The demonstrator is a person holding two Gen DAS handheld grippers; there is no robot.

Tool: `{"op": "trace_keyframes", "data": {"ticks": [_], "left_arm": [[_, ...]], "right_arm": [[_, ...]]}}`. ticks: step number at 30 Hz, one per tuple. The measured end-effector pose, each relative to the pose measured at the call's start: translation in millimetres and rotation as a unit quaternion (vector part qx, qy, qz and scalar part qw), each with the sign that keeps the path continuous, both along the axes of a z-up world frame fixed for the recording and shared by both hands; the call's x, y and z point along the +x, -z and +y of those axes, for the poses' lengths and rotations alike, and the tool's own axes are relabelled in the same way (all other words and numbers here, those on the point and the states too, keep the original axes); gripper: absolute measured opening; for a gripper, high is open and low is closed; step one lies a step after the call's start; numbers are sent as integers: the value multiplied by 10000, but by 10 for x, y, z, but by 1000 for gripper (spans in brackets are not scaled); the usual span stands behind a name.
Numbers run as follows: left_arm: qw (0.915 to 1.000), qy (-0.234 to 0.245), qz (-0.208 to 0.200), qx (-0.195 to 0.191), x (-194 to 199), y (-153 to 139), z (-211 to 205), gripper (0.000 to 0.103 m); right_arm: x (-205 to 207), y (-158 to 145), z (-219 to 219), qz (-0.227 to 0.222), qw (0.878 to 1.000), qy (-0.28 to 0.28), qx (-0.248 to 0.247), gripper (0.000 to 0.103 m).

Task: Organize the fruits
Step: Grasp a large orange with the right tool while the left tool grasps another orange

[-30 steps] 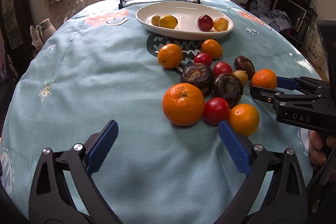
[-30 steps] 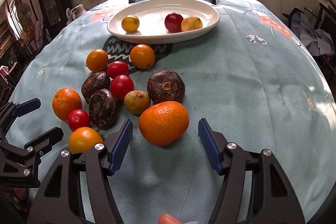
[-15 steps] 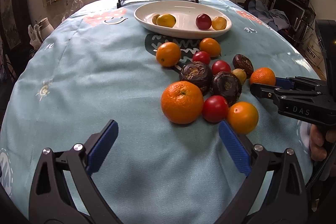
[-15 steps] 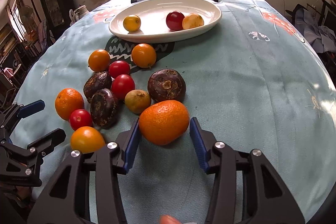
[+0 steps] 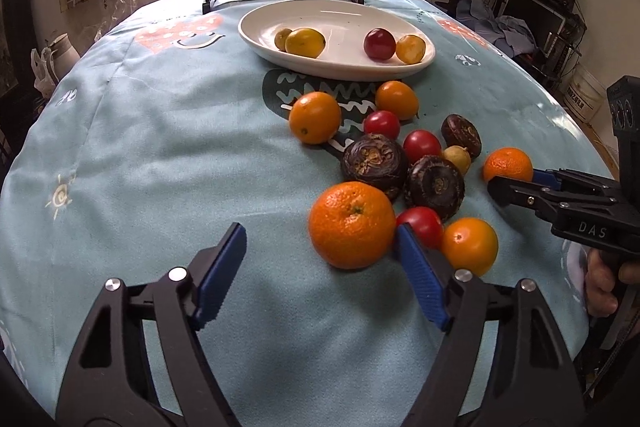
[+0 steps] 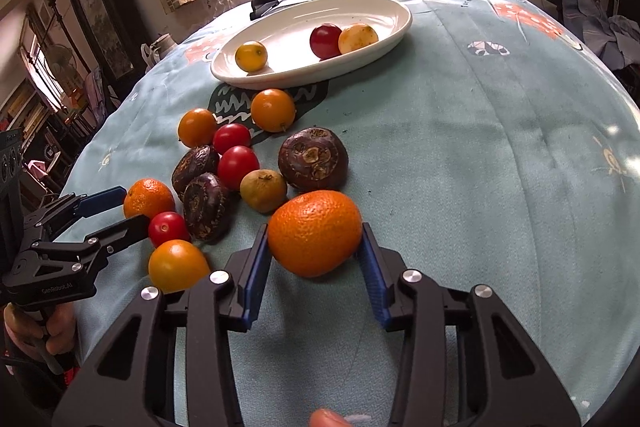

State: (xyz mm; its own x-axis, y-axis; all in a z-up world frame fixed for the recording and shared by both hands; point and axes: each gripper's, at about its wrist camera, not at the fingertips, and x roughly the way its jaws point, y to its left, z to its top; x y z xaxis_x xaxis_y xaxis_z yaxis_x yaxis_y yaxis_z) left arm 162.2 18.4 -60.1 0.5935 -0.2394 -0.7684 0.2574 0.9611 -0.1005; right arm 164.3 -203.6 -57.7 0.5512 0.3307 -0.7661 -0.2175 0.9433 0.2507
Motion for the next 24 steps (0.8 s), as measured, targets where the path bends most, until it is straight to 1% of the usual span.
{"op": "trace_keyframes", "data": {"ticks": [4,7,10,12,15,24], "left_arm": [[9997,120,81,-171,52,16,12,73],[9986,244,295,-366,134,63,12,66],[9982,300,320,-404,173,64,-39,56],[9983,342,289,-368,164,59,-96,46],[9991,294,210,-210,127,46,-152,46],[9999,75,112,-26,51,29,-182,45]], "right_arm": [[5,4,-9,5,10000,0,5,44],[4,4,-8,4,10000,0,7,44],[4,4,-8,4,10000,1,10,44],[4,4,-7,5,10000,1,11,44],[7,7,-8,6,10000,2,10,44],[4,5,-9,5,10000,3,10,44]]}}
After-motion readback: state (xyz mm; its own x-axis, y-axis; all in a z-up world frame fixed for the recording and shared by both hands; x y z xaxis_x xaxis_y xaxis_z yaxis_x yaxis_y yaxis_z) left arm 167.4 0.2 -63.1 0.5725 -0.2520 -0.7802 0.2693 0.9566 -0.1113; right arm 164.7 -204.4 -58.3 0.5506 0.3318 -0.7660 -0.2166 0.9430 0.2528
